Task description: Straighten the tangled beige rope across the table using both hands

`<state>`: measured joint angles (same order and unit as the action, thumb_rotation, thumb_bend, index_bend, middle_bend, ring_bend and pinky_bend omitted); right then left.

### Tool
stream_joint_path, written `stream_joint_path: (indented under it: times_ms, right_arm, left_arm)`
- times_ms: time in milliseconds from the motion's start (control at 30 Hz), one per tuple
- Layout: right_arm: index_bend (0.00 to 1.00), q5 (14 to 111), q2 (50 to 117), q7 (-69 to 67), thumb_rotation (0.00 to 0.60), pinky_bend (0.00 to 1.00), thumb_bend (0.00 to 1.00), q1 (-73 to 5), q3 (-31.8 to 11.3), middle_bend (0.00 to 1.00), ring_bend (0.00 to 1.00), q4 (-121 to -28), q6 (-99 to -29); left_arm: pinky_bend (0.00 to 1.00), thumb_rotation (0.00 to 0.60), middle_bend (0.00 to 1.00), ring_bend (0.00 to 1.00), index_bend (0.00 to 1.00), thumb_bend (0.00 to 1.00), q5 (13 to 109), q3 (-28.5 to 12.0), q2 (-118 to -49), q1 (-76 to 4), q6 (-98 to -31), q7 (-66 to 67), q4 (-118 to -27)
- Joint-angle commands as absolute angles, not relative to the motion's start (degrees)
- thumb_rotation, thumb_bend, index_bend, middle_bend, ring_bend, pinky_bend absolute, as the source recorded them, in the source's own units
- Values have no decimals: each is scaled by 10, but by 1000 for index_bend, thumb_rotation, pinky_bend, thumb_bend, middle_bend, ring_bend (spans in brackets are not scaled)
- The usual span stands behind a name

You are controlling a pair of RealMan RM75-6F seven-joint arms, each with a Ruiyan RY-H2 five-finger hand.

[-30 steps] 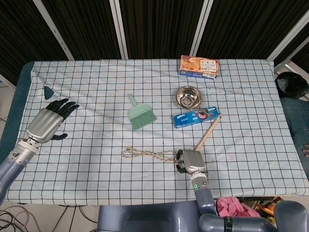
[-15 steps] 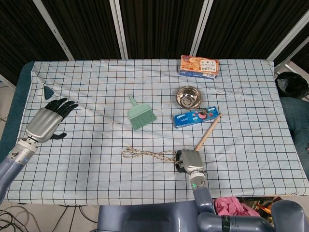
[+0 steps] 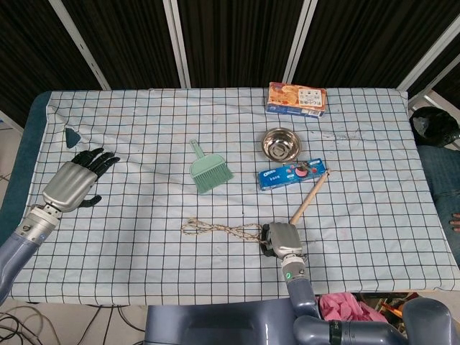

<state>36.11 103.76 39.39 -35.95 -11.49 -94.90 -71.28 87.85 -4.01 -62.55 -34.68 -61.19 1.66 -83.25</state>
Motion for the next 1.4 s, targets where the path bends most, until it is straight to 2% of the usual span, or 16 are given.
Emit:
stream_joint_path:
  times_ms: [33, 233, 433, 600, 733, 867, 1000, 1200, 1400]
  right_arm:
    - [601, 361, 1037, 394, 600, 1000, 397, -359, -115, 1000, 1000, -949, -712]
    - [612, 359, 1037, 394, 600, 1000, 405, -360, -115, 1000, 1000, -951, -710]
    - [613, 356, 1037, 394, 600, 1000, 407, -359, -116, 1000, 1000, -952, -711]
    - [613, 353, 1040, 395, 600, 1000, 407, -360, -118, 1000, 1000, -947, -710]
    - [613, 356, 1042, 393, 600, 1000, 407, -359, -118, 1000, 1000, -942, -713]
    - [613, 359, 1044, 389, 600, 1000, 406, -356, -116, 1000, 1000, -937, -714]
    - [613, 360, 1042, 385, 600, 1000, 407, -353, -115, 1000, 1000, -934, -712]
    - [613, 361, 1041, 380, 600, 1000, 407, -349, -114, 1000, 1000, -927, -708]
    - [613, 366, 1041, 373, 600, 1000, 407, -347, -111, 1000, 1000, -921, -702]
  left_arm:
    - [190, 600, 180, 106, 150, 262, 876, -38, -627, -354, -596, 12, -835]
    - [237, 600, 280, 208, 200, 309, 874, -36, -638, -374, -561, 8, -838]
    - [242, 600, 391, 278, 223, 310, 853, -42, -660, -411, -496, 4, -834]
    - [294, 600, 456, 351, 230, 310, 824, -53, -674, -452, -424, -7, -848]
    - [427, 600, 591, 484, 279, 311, 807, -62, -689, -483, -382, 0, -853]
    - [616, 600, 789, 673, 350, 319, 783, -76, -725, -508, -367, 24, -836]
    - [702, 600, 901, 778, 344, 321, 756, -85, -764, -528, -354, 38, -820]
    - [741, 600, 967, 845, 310, 310, 714, -91, -798, -557, -315, 39, -805]
    - [763, 600, 999, 875, 308, 210, 658, -81, -818, -588, -279, 74, -801]
